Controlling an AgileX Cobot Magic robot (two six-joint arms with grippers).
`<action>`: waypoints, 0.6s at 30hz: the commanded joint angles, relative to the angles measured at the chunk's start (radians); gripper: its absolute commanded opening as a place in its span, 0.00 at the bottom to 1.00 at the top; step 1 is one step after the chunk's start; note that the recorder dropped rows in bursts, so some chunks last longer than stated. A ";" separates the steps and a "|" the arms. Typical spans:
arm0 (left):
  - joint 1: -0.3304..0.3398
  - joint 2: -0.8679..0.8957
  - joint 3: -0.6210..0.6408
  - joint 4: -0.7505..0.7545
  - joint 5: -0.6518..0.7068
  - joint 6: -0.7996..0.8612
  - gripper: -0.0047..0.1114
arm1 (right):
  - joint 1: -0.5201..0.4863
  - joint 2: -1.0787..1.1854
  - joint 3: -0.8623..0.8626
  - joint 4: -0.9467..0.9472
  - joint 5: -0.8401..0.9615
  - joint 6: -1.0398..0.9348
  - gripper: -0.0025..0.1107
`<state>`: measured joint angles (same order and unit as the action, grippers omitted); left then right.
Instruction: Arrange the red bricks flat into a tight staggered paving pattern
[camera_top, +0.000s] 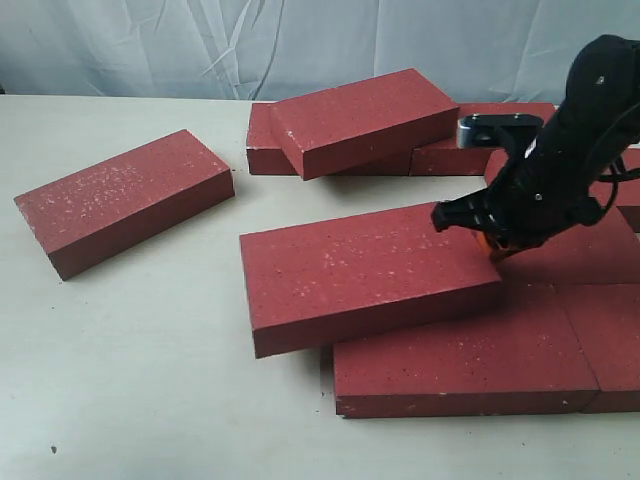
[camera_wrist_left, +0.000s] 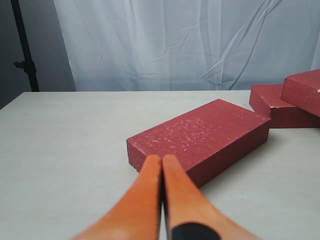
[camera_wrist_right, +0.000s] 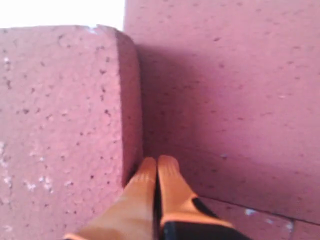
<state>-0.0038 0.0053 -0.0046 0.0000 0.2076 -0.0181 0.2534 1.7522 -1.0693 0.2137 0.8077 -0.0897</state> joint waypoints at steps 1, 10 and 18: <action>-0.009 -0.005 0.005 0.000 -0.003 -0.002 0.04 | 0.075 0.000 0.008 0.059 -0.025 -0.006 0.02; -0.009 -0.005 0.005 0.000 -0.003 -0.002 0.04 | 0.238 0.000 0.008 0.184 -0.148 -0.006 0.02; -0.009 -0.005 0.005 0.000 -0.005 -0.002 0.04 | 0.326 0.000 -0.003 0.214 -0.211 -0.006 0.02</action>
<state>-0.0038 0.0053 -0.0046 0.0000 0.2076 -0.0181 0.5700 1.7522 -1.0677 0.4242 0.6027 -0.0897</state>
